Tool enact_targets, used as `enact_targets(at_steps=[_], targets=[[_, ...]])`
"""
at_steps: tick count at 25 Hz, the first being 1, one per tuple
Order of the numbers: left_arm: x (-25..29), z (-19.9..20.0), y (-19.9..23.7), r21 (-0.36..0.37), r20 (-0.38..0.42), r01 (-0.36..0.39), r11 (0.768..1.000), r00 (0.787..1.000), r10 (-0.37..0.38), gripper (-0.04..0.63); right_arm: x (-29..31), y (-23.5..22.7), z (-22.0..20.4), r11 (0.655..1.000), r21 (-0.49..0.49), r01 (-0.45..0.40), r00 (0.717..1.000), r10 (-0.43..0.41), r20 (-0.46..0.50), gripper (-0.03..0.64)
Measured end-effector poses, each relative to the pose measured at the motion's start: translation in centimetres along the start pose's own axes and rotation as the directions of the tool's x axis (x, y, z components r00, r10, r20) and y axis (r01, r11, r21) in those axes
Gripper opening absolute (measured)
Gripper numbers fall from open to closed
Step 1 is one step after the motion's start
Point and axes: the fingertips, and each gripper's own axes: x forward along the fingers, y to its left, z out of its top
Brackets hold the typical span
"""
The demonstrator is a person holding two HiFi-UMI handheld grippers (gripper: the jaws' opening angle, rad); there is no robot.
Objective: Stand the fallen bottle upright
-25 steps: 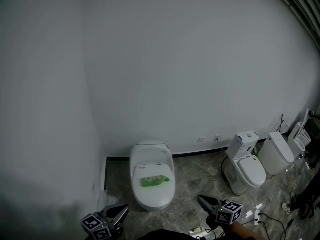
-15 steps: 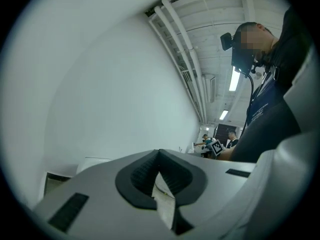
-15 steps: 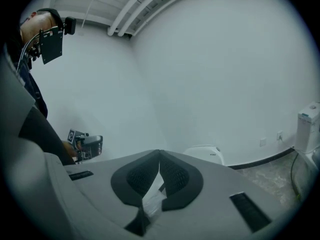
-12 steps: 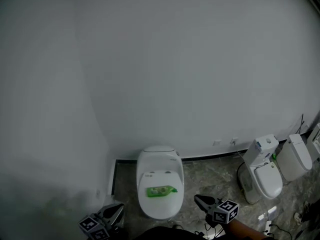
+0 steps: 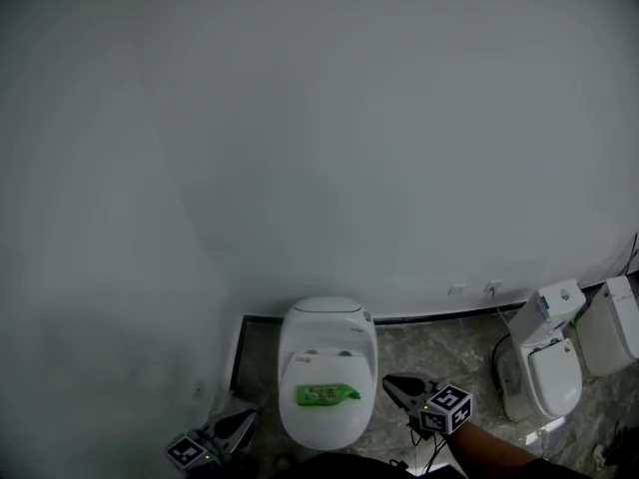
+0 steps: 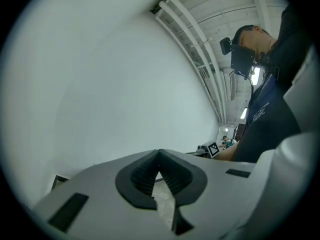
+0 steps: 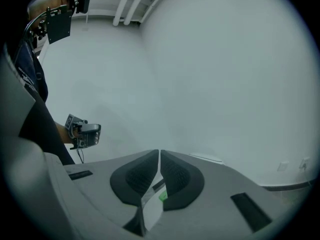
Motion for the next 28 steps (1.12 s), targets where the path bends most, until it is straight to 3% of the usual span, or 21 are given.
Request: enact_targets(at_steps=[6, 10, 14, 18, 22, 28], targets=[[1.4, 1.8, 6.7, -0.004, -0.057, 0.093, 0.996, 0.994, -0.093, 0.006, 6.4, -0.7, 2.1, 0.998, 0.042, 0.055, 0.998, -0.053, -0.040, 0.051], [0.6, 4.5, 11.1, -0.025, -0.085, 0.175, 0.984, 0.981, -0.176, 0.006, 9.9, 0.6, 4.7, 0.986, 0.085, 0.144, 0.989, -0.140, -0.055, 0.055], [1.1, 6.6, 15.7, -0.022, -0.149, 0.230, 0.973, 0.962, -0.230, 0.006, 13.1, -1.0, 7.6, 0.966, 0.127, 0.224, 0.974, -0.222, -0.032, 0.057], [3.3, 2.6, 20.7, -0.021, -0.193, 0.233, 0.972, 0.953, -0.233, 0.011, 17.2, -4.3, 4.0, 0.961, 0.099, 0.257, 0.966, -0.252, -0.063, 0.063], [8.1, -2.4, 22.5, -0.005, -0.253, 0.227, 0.974, 0.942, -0.221, 0.017, 19.8, -9.0, -1.4, 0.970, 0.065, 0.234, 0.965, -0.223, -0.137, 0.064], [15.3, -11.0, 22.3, 0.065, -0.402, 0.240, 0.969, 0.895, -0.194, 0.169, 21.4, -15.0, -9.6, 0.988, 0.032, 0.152, 0.964, -0.141, -0.227, 0.083]])
